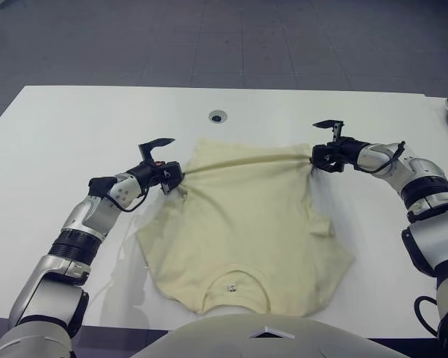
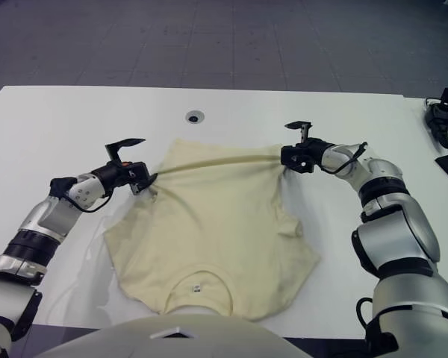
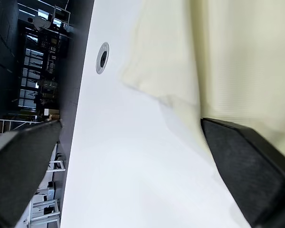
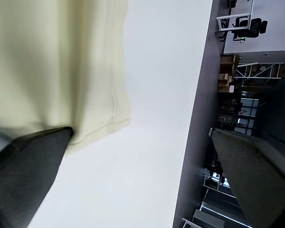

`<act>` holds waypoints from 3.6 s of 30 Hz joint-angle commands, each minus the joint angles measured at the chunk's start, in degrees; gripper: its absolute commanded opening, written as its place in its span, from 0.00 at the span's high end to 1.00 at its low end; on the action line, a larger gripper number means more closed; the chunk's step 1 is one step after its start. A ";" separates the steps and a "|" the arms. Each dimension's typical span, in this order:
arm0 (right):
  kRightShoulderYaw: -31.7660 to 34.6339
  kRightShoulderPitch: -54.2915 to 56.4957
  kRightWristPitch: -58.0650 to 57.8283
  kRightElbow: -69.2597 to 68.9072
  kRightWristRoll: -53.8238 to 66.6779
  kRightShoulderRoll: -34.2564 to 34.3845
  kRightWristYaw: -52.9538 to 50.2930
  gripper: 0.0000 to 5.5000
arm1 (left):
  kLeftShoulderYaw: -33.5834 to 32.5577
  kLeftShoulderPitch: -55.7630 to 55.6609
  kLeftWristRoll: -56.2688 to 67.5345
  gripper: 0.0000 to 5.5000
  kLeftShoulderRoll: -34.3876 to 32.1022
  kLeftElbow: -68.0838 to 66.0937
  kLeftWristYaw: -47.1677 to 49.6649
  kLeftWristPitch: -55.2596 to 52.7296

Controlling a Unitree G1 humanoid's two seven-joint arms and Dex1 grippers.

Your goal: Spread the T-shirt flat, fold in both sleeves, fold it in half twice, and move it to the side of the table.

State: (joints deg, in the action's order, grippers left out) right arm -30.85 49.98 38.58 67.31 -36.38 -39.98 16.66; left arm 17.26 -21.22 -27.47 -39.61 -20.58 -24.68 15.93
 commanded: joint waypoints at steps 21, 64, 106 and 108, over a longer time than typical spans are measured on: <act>16.82 -21.11 1.39 -33.56 37.82 -4.32 20.98 0.02 | -5.43 0.40 1.89 0.02 4.36 5.38 4.20 -5.88; 34.60 -44.13 -24.21 -74.55 50.04 -4.56 19.86 0.02 | -31.21 47.04 23.94 0.02 26.76 64.54 16.08 -20.22; 36.67 -42.19 -24.42 -72.86 42.72 4.22 13.70 0.02 | -18.15 71.37 63.51 0.91 42.65 52.73 19.78 -28.33; 36.67 -42.06 -24.46 -72.92 42.46 4.41 13.66 0.02 | -18.13 71.22 63.39 0.97 42.61 52.74 19.71 -28.29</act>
State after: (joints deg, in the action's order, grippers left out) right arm 6.05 6.89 13.98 -5.69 6.38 -35.71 29.80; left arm -1.10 49.27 36.76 3.26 33.20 -5.42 -11.49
